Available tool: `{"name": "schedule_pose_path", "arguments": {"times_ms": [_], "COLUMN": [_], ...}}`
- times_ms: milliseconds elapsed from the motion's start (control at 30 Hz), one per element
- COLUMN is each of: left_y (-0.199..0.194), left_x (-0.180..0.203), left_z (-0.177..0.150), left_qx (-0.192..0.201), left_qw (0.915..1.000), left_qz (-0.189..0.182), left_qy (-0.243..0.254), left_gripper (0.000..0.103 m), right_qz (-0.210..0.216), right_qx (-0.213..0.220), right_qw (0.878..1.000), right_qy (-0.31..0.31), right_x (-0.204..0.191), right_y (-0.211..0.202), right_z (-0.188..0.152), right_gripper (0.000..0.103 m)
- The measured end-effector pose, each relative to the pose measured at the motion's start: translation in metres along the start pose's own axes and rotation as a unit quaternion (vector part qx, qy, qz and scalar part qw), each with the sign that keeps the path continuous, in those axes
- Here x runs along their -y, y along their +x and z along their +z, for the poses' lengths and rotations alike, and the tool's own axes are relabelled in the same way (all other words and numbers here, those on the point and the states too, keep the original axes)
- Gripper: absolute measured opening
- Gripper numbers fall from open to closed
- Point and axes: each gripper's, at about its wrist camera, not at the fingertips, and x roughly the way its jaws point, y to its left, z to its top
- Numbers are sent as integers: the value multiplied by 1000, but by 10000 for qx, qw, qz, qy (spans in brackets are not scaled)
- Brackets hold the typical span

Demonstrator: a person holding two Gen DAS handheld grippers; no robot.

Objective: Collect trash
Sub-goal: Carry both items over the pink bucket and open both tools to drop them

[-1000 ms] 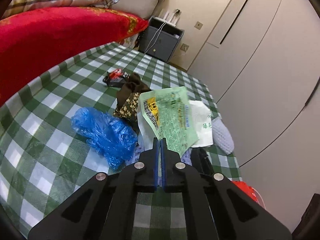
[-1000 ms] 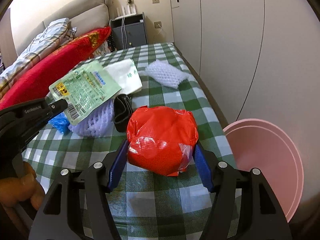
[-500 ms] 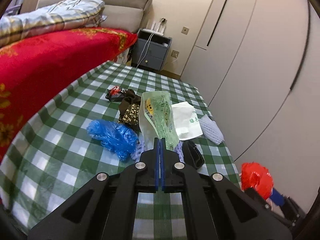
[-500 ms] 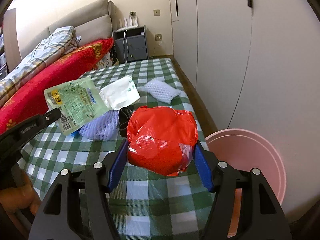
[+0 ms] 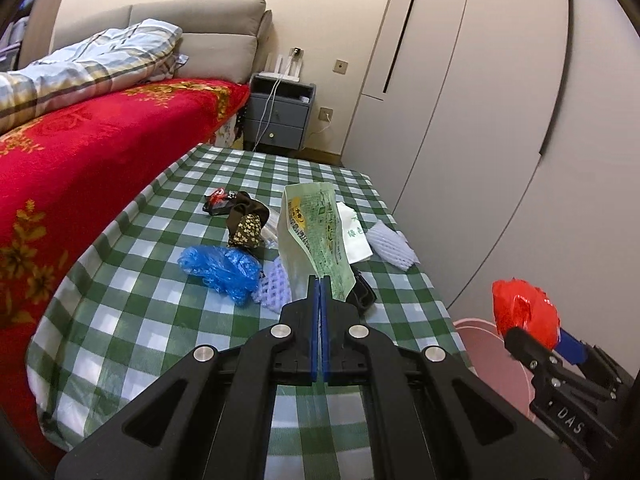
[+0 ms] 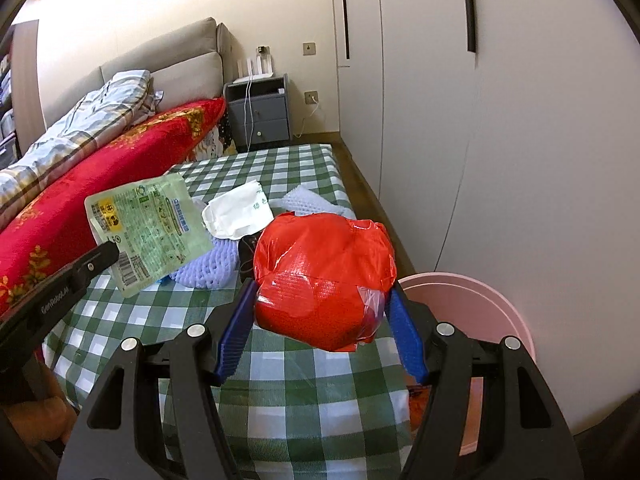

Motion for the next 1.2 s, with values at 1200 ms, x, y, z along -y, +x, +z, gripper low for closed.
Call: {"name": "schedule_pose_path", "arguments": {"times_ms": [1200], "left_y": [-19], "left_x": [38], "left_z": [-16], "left_qx": [-14], "left_qw": [9981], "left_qz": [-418], "left_qy": [456], "left_gripper": [0], "right_qz": [-412], "right_qx": [266], "right_qw": [9988], "right_qy": [-8], "right_x": [23], "right_y": [-36], "right_z": [8], "right_gripper": [63]}}
